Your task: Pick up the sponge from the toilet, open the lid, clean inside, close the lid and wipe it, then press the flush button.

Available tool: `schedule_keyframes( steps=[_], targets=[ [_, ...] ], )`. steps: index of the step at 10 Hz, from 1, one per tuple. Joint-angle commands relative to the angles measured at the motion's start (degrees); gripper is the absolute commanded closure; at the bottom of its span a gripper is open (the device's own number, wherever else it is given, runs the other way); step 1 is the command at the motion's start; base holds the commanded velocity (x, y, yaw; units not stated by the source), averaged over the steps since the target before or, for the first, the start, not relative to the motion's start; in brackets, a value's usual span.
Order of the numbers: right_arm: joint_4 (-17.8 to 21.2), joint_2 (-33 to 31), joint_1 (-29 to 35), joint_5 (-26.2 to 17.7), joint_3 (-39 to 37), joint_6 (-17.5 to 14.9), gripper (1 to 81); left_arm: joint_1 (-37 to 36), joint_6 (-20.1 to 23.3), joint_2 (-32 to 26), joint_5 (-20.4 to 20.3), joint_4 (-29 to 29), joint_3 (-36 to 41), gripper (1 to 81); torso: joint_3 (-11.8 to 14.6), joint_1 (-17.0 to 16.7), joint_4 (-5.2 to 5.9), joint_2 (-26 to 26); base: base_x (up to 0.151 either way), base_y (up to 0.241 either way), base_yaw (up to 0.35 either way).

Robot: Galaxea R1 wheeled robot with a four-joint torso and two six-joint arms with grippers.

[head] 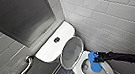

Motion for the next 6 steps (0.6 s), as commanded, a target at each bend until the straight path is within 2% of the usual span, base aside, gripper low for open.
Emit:
schedule_keyframes(
  steps=[1,6],
  targets=[
    [1.29,-10.64,3.35,-0.04,13.54,4.24,81.1,2.68,0.06,-0.15,5.28,0.26,0.02,1.0,0.00,0.00,0.00,0.00,0.000,0.000,0.000],
    [1.29,-16.71,-3.59,5.15,17.33,5.74,81.1,2.59,0.06,-0.15,5.28,0.26,0.12,1.0,0.00,0.00,0.00,-0.02,0.000,0.000,0.000]
  ],
)
